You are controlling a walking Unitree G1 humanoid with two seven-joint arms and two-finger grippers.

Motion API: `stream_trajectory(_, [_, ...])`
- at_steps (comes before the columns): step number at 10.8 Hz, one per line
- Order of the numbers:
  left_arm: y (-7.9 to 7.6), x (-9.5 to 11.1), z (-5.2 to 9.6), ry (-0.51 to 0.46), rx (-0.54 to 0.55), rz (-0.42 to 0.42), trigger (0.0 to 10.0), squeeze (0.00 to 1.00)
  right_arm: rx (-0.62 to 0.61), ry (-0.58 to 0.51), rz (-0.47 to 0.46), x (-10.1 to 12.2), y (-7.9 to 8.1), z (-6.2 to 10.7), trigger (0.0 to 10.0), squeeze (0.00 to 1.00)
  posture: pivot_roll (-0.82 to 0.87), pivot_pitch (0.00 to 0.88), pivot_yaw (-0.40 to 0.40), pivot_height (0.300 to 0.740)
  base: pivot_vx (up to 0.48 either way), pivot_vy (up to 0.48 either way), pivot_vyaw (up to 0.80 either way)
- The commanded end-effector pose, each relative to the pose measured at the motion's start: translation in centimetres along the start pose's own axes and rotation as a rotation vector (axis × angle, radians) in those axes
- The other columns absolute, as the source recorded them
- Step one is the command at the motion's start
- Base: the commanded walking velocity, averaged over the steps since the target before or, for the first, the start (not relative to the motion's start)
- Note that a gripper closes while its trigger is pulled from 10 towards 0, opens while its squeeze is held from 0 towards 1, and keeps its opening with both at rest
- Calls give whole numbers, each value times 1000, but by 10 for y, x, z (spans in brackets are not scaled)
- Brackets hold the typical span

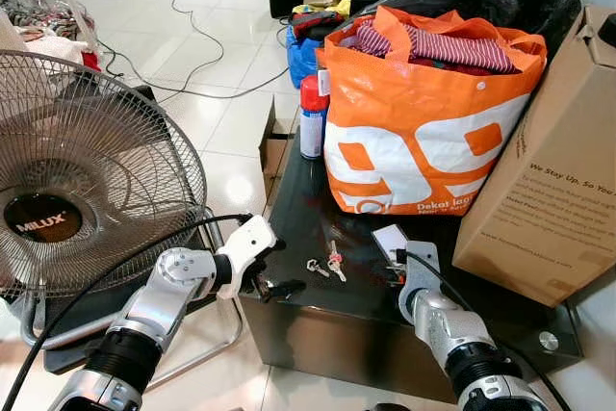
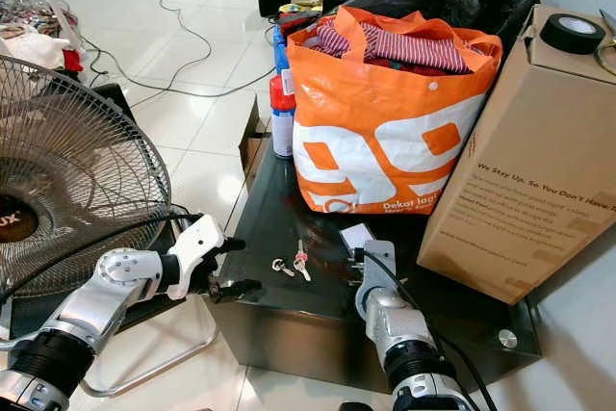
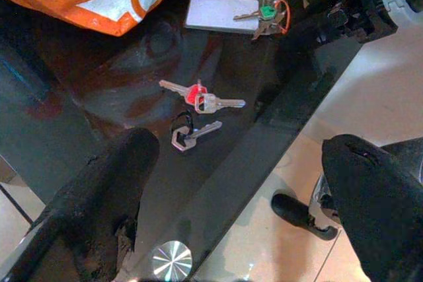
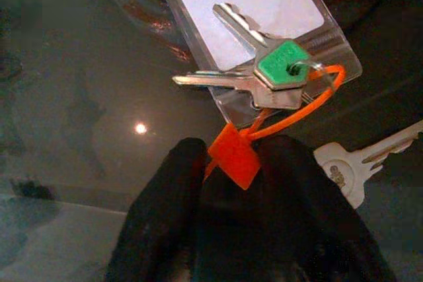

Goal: Hang keys on a hook

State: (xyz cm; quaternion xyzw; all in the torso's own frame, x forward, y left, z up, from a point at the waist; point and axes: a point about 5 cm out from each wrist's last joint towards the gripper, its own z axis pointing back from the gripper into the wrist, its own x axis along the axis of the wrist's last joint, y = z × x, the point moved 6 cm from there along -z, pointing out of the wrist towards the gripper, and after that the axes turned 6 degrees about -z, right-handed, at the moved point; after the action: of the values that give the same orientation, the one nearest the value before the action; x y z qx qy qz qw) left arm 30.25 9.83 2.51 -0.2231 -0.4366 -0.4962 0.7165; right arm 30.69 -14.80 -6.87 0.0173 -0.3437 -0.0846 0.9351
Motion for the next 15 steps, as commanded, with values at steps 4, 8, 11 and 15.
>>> stream_trajectory(4, [4,1,0,9,3,-16,10000,0,-7,20,10,-5,-1,-2,0,0,-195,0,54,740,0,0,0])
stream_trajectory(8, [6,1,1,8,13,-16,10000,0,44,-6,-11,0,-6,0,0,0,-195,0,60,740,0,0,0])
stream_trajectory(11, [14,10,3,-36,46,-7,10000,0,239,-138,-42,25,7,23,0,0,-194,0,73,740,0,0,0])
stream_trajectory(15, [28,43,13,-165,127,-10,10000,0,492,-453,-97,84,25,92,0,0,-191,0,127,740,0,0,0])
